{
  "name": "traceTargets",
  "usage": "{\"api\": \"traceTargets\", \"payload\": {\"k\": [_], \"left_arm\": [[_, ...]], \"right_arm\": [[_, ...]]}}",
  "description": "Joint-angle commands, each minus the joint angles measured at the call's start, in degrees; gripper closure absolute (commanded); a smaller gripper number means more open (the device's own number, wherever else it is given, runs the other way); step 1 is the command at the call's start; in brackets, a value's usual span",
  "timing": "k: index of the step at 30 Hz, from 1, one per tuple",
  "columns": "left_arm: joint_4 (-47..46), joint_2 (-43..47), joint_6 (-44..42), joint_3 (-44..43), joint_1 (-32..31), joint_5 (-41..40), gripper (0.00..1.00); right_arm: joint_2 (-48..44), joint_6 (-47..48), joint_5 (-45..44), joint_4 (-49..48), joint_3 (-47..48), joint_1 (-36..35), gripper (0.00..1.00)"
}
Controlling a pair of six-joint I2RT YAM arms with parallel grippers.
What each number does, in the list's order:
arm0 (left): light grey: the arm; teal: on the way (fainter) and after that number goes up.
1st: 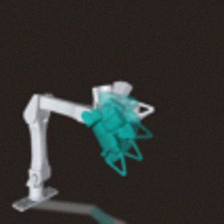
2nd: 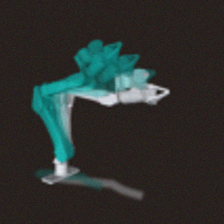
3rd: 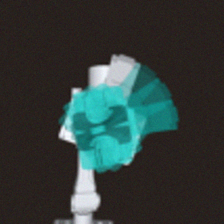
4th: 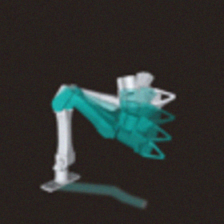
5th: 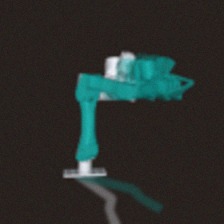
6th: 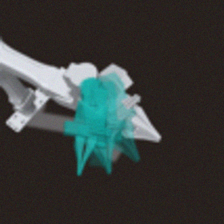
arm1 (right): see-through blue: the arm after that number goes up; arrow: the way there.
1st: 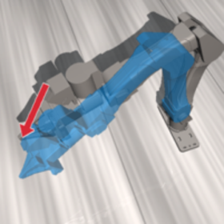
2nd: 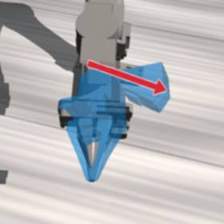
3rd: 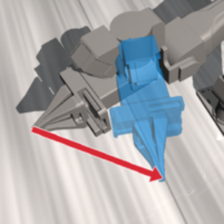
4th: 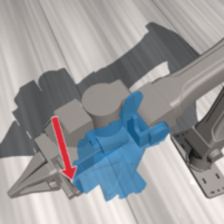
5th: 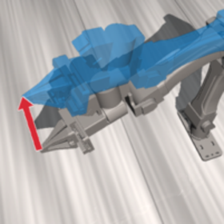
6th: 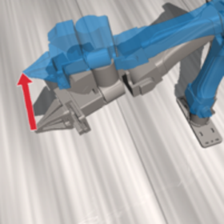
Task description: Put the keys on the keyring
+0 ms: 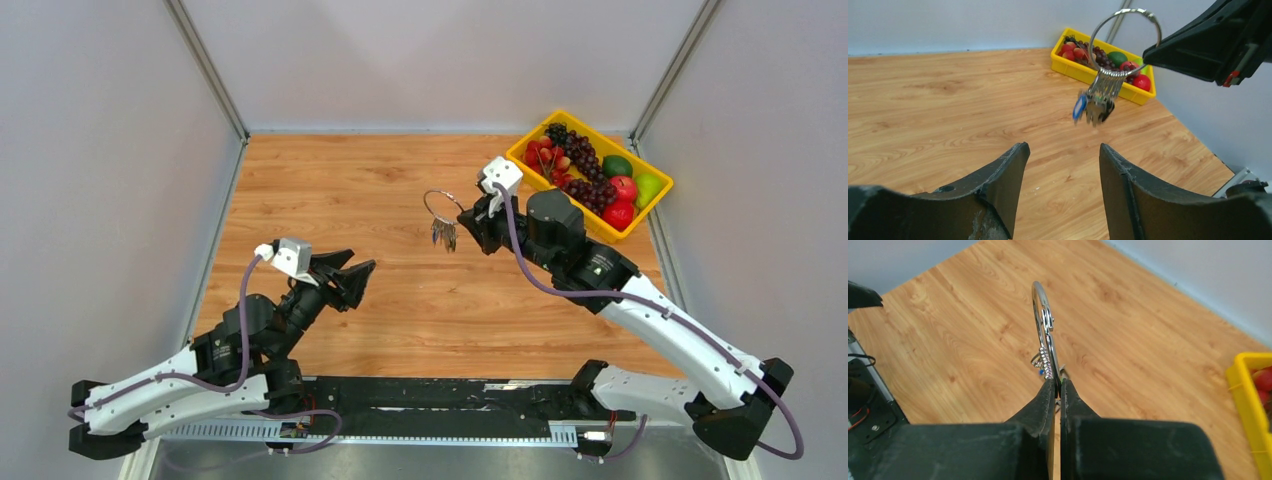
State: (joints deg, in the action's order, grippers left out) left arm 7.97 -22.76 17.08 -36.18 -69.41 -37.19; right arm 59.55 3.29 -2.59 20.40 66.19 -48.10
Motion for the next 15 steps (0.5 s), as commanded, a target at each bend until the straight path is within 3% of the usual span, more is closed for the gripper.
{"api": "traceTargets", "payload": {"k": [1, 8, 12, 15], "left_arm": [[-0.1, -1.7, 0.3, -2.1, -0.2, -0.8, 0.35], [0.7, -4.3, -0.7, -2.2, -0.2, -2.7, 0.25], [1.4, -6.0, -1.2, -2.5, -0.2, -3.7, 0.02], [1.4, -7.1, -1.2, -2.6, -0.2, -4.1, 0.00]], "right_arm": [[1.0, -8.3, 7.5, -6.2, -2.9, 2.5, 1.00], [4.8, -16.6, 11.0, -11.8, -7.6, 5.3, 1.00], [7.2, -21.2, 11.9, -15.5, -10.9, 5.5, 1.00], [8.8, -24.4, 11.6, -19.3, -14.6, 5.6, 1.00]]}}
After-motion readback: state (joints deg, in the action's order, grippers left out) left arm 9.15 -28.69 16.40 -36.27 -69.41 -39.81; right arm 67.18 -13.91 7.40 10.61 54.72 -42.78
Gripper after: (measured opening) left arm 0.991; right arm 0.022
